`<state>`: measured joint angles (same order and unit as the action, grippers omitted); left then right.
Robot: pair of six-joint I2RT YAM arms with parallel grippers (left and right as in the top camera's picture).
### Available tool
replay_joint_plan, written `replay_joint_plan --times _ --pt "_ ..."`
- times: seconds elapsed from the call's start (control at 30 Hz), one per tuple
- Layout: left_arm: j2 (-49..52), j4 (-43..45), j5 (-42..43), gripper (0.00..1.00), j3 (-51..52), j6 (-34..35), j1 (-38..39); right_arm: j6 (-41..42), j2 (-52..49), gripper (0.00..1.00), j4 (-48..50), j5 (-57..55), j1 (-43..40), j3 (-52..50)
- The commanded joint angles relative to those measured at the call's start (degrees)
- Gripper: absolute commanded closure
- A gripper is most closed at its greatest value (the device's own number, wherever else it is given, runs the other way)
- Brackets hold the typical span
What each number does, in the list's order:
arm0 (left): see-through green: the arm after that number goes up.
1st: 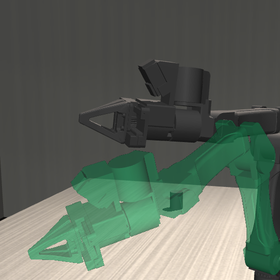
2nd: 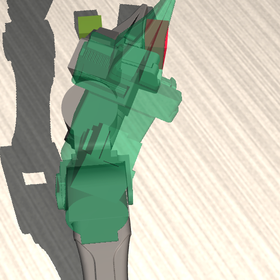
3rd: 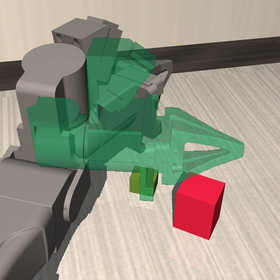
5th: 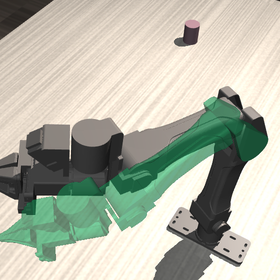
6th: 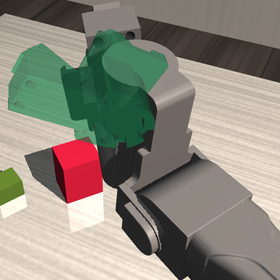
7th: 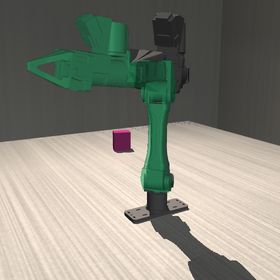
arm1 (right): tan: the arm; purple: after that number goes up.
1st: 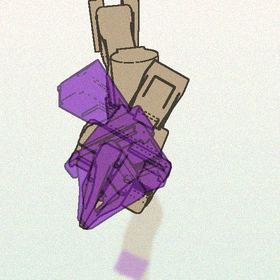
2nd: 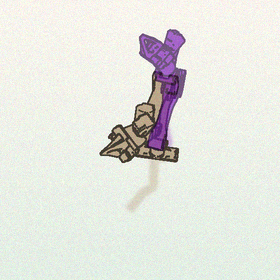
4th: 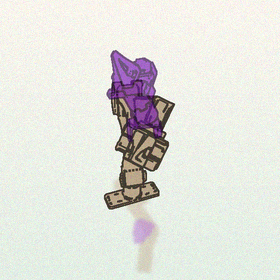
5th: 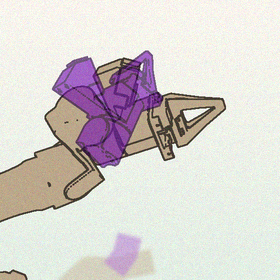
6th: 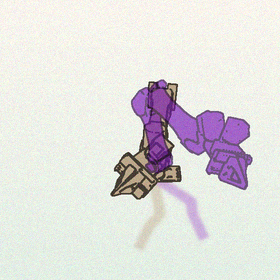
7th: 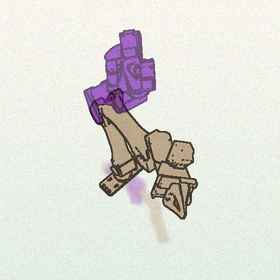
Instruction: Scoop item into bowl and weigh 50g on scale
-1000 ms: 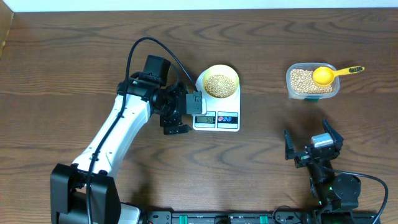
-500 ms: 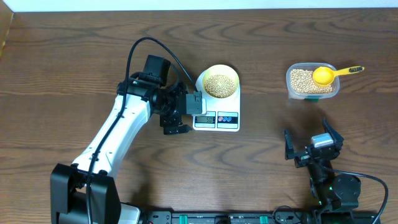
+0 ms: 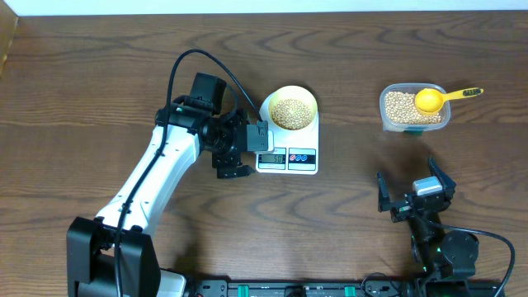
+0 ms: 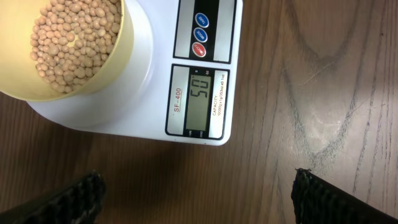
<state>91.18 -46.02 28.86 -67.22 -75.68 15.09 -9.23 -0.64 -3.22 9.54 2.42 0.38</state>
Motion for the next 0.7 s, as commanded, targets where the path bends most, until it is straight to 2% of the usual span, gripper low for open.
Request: replay_joint_plan --times 0.0,0.4,0.6,0.67 --pt "-0.6 -0.1 1.1 0.02 0.1 -0.2 -0.3 0.9 0.3 0.01 -0.3 -0.4 -0.6 -0.1" --pt "-0.9 -1.2 1.2 0.02 0.3 -0.2 -0.3 0.9 0.3 0.01 -0.3 -0.4 -0.6 -0.1" --pt "-7.6 7.1 1.6 0.03 0.3 -0.1 -1.3 0.9 0.3 0.01 -0.3 -0.4 -0.6 -0.1" --pt "-11.3 11.1 1.6 0.02 0.3 3.0 -2.6 0.9 0.3 0.01 -0.3 -0.4 -0.6 -0.1"
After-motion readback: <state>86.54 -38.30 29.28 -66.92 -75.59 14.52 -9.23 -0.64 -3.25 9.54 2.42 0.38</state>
